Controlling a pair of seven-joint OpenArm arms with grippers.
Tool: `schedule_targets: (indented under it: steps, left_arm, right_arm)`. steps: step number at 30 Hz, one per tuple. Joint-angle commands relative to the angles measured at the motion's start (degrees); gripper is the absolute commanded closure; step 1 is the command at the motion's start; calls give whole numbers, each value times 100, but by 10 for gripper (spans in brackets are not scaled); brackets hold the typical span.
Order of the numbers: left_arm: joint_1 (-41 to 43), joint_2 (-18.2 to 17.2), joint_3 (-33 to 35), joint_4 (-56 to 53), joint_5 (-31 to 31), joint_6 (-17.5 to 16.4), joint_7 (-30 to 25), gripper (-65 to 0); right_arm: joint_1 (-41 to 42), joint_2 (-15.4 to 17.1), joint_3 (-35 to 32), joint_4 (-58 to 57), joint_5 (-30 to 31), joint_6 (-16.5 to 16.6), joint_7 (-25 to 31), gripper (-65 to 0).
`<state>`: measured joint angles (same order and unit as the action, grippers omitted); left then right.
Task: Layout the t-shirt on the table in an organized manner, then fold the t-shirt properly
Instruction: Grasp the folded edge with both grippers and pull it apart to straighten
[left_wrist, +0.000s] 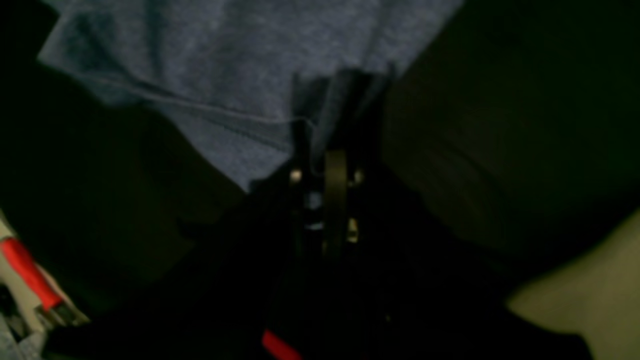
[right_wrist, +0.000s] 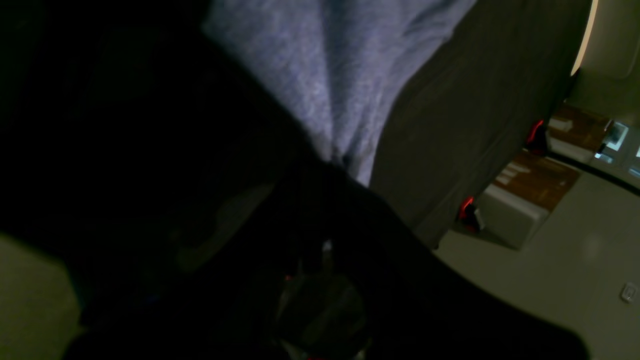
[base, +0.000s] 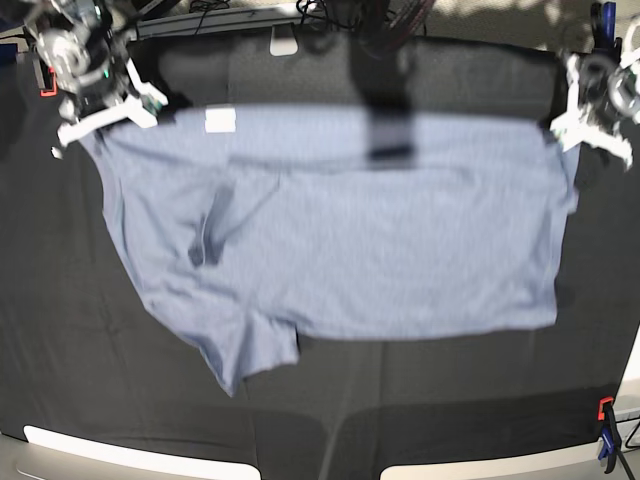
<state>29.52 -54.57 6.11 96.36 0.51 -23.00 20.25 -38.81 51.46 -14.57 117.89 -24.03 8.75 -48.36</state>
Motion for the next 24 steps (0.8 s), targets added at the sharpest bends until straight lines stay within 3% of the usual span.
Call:
schedule_targets:
  steps: [1, 9, 24]
  left_arm:
    - [83, -195, -50, 173, 46, 55, 66, 0]
    - [527, -372, -50, 490, 44, 52, 243, 0]
    - [966, -372, -50, 820, 92, 50, 374, 0]
  right_arm:
    - [-107, 109, 131, 179, -122, -83, -74, 0]
    - [-776, 107, 332, 496, -131, -85, -76, 0]
    - [-1001, 59, 332, 501, -129, -107, -227, 0]
